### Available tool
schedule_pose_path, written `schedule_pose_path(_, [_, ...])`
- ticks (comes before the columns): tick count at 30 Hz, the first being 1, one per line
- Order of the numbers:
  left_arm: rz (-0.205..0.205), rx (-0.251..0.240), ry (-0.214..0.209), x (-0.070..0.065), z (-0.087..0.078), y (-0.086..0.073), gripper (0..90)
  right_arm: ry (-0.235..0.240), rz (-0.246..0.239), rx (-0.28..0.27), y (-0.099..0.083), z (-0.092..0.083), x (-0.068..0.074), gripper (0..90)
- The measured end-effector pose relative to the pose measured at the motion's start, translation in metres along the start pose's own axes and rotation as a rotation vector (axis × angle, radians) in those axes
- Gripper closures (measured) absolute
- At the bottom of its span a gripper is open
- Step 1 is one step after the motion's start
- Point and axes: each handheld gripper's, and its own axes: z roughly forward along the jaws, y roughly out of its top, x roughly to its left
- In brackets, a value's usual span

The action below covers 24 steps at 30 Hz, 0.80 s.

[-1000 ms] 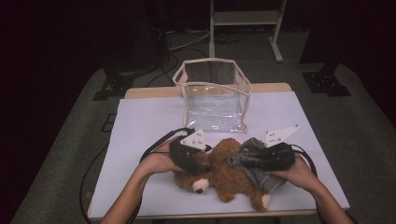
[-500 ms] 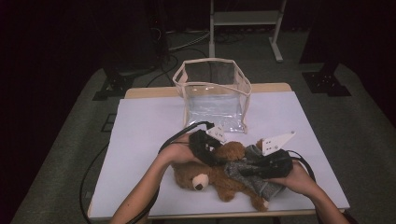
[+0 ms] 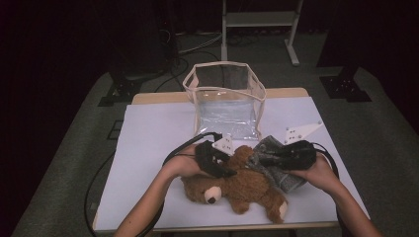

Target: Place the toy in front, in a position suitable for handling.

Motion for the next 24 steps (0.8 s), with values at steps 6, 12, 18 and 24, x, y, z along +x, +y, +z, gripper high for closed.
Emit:
schedule_pose_path(6, [-0.011,-0.009,-0.009,0.002,-0.001,0.001,53.9,0.064,0.001,0.035,0.001,0.016,0.000,80.4])
schedule_pose_path(12, [-0.049,-0.034,-0.003,0.009,0.003,0.012,43.1,0.083,-0.010,0.051,-0.002,0.018,0.005,80.6])
schedule_pose_path(18, [-0.015,-0.041,-0.003,0.011,0.006,0.021,45.9,0.087,-0.008,0.051,-0.003,0.019,0.004,80.6])
schedule_pose_path(24, [-0.004,-0.059,0.032,0.009,-0.005,0.016,59.6,0.089,0.001,0.047,-0.004,0.019,0.002,80.6])
